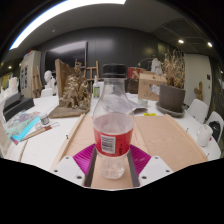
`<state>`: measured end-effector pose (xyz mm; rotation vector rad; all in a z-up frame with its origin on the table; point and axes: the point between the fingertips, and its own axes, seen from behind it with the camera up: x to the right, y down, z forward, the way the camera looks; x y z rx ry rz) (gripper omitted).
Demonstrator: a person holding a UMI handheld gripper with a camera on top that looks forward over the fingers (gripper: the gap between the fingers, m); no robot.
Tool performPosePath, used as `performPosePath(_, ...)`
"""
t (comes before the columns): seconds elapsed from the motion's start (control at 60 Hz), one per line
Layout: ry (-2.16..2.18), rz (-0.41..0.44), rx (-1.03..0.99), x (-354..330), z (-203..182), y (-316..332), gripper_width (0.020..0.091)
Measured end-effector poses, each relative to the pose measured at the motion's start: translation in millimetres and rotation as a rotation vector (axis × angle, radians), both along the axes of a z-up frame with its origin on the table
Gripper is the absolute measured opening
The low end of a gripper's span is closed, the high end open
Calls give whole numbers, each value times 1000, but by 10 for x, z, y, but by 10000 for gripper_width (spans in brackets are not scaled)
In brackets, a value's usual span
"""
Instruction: Pour water
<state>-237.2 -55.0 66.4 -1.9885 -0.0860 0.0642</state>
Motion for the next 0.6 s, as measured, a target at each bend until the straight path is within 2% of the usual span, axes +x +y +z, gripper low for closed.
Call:
performPosePath(0.017, -1, -1, 4, 5, 4, 9, 505)
performPosePath(0.033, -3, -4, 9, 11, 9, 19, 481)
performPosePath(0.067, 0, -6, 14, 5, 5, 22, 461)
performPosePath(0.217, 19, 10, 14, 6, -12, 12, 276)
performPosePath(0.283, 26, 21, 8, 3, -13, -1, 248)
performPosePath(0.4, 37, 23, 13, 45, 73, -15, 247)
performPosePath(0.6, 232, 5, 41, 392, 758, -26, 246)
